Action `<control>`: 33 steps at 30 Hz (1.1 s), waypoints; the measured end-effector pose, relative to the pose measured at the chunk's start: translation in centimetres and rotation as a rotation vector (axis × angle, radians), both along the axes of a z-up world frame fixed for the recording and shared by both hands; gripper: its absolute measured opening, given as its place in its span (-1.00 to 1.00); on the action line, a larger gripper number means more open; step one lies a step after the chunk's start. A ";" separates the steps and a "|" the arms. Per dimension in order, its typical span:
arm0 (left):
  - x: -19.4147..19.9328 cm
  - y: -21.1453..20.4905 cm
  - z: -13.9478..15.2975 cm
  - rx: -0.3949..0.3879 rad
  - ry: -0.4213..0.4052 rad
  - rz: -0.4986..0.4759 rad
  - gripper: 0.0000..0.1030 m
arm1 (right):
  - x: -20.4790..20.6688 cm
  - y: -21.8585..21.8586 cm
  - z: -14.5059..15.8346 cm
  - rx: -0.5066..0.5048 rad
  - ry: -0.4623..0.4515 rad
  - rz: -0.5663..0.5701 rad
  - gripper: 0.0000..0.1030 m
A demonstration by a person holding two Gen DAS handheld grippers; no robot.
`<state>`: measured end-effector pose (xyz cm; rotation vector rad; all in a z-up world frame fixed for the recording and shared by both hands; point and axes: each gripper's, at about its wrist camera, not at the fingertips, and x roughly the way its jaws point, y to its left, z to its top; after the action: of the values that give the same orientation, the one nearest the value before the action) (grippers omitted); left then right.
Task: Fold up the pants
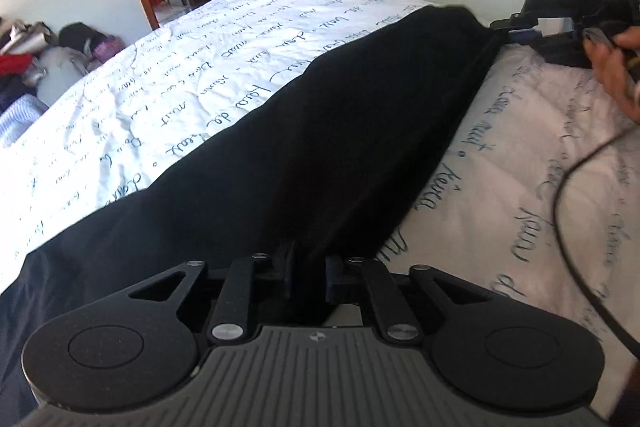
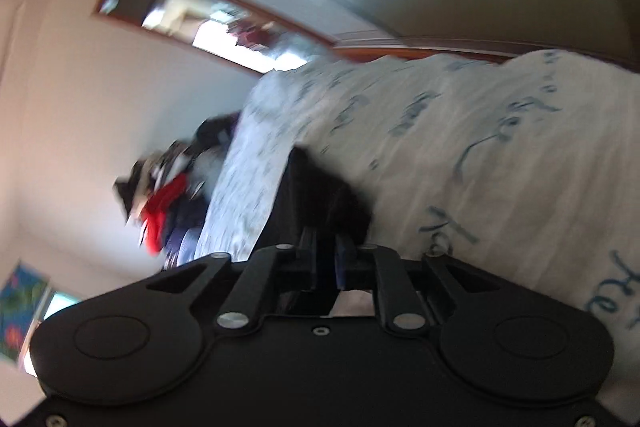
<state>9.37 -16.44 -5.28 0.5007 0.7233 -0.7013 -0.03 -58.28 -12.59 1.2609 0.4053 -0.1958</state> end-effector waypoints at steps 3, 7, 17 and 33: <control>-0.3 3.6 2.3 -0.099 0.034 0.006 -0.05 | -2.2 -0.3 2.2 -0.042 -0.045 -0.154 -0.33; 2.6 8.4 5.1 -0.212 -0.013 0.134 0.06 | -0.3 2.0 6.4 -0.121 -0.176 -0.027 0.44; 13.4 15.4 -1.0 -0.169 0.027 0.490 0.14 | 13.9 9.3 -0.6 0.136 0.117 0.324 -1.00; 2.3 15.4 -3.3 -0.321 -0.019 0.235 0.53 | 35.1 37.8 7.5 -0.283 0.087 1.183 0.76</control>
<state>11.63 -1.07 -8.55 0.1255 0.6244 -0.5767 35.08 -20.53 -5.11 0.5800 1.0843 0.6792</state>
